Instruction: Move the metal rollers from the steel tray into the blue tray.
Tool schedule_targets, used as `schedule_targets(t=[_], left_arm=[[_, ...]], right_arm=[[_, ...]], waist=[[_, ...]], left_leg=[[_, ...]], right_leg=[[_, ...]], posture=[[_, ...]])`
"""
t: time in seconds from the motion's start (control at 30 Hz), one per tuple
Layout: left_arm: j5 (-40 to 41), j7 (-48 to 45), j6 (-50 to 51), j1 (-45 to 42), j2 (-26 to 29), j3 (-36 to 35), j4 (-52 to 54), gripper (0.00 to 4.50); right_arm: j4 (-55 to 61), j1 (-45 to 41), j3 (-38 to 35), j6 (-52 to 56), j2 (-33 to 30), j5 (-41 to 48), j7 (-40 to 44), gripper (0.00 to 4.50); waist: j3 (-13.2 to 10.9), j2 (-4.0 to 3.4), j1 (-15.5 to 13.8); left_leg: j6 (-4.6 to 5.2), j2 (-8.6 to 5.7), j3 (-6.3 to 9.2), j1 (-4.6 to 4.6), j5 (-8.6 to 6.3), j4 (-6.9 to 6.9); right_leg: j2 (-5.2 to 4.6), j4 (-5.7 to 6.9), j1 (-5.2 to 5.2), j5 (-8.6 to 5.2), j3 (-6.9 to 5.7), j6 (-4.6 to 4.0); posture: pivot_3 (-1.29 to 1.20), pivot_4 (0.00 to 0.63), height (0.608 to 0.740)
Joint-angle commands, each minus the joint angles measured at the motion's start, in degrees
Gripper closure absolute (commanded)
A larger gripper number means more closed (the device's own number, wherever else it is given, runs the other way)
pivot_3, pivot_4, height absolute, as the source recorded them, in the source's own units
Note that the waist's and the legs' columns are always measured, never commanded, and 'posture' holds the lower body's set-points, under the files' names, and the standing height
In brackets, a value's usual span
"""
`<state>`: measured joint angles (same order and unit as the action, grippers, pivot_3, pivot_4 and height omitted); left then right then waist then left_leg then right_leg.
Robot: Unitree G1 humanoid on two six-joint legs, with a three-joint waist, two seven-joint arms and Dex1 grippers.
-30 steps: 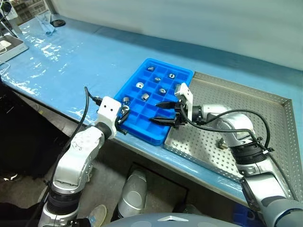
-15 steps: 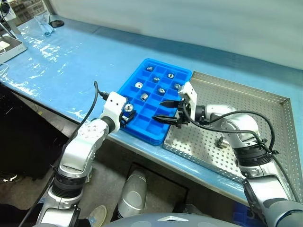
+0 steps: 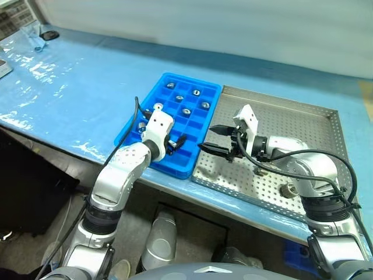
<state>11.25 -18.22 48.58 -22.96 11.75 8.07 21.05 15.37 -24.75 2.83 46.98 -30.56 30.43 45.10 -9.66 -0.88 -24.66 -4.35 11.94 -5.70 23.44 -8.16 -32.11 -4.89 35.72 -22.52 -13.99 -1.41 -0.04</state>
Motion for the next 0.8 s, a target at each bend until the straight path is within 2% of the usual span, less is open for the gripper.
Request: schedule_targets(t=[0.03, 0.13, 0.33, 0.8], left_arm=[[-0.61, 4.08, -2.82, -1.54, -2.22, -3.8, 0.7, 1.37], [-1.04, 6.67, -3.28, -2.08, -3.42, -5.68, 1.52, 2.22], [-0.77, 10.94, -0.89, -2.05, -4.77, -9.2, 2.54, 4.4], [-0.36, 23.33, 15.24, -6.32, -11.19, -19.39, 4.2, 4.46]], right_arm=[[3.31, 0.14, -1.51, 0.27, 0.17, 1.82, -0.64, 0.0], [2.9, -0.22, -1.28, 0.13, -0.01, 1.9, -0.62, 0.0], [1.93, -1.15, -0.45, -0.24, 0.1, 1.84, -0.04, 0.0], [1.93, 0.17, 1.83, -1.27, 1.11, 0.55, -0.41, 0.0]], waist=[[0.0, 0.0, 0.84], [0.0, 0.0, 1.98], [0.0, 0.0, 2.28], [0.0, 0.01, 1.9]], left_leg=[[0.0, -0.01, 0.0, 0.01, 0.0, 0.0], [0.0, 0.01, -0.01, 0.04, 0.0, 0.01], [0.01, 0.0, -0.01, 0.18, 0.0, 0.0], [0.02, -0.02, 0.01, 0.21, 0.0, -0.01]], right_leg=[[-0.01, 0.0, 0.0, 0.0, 0.0, 0.0], [0.01, -0.01, -0.03, 0.0, -0.02, 0.0], [0.0, -0.02, -0.16, 0.01, -0.03, 0.0], [-0.02, -0.05, -0.15, 0.01, -0.04, -0.01]], posture=[[0.4, 0.15, 0.74], [0.41, 0.15, 0.74], [0.44, 0.15, 0.74], [0.48, 0.15, 0.74]])
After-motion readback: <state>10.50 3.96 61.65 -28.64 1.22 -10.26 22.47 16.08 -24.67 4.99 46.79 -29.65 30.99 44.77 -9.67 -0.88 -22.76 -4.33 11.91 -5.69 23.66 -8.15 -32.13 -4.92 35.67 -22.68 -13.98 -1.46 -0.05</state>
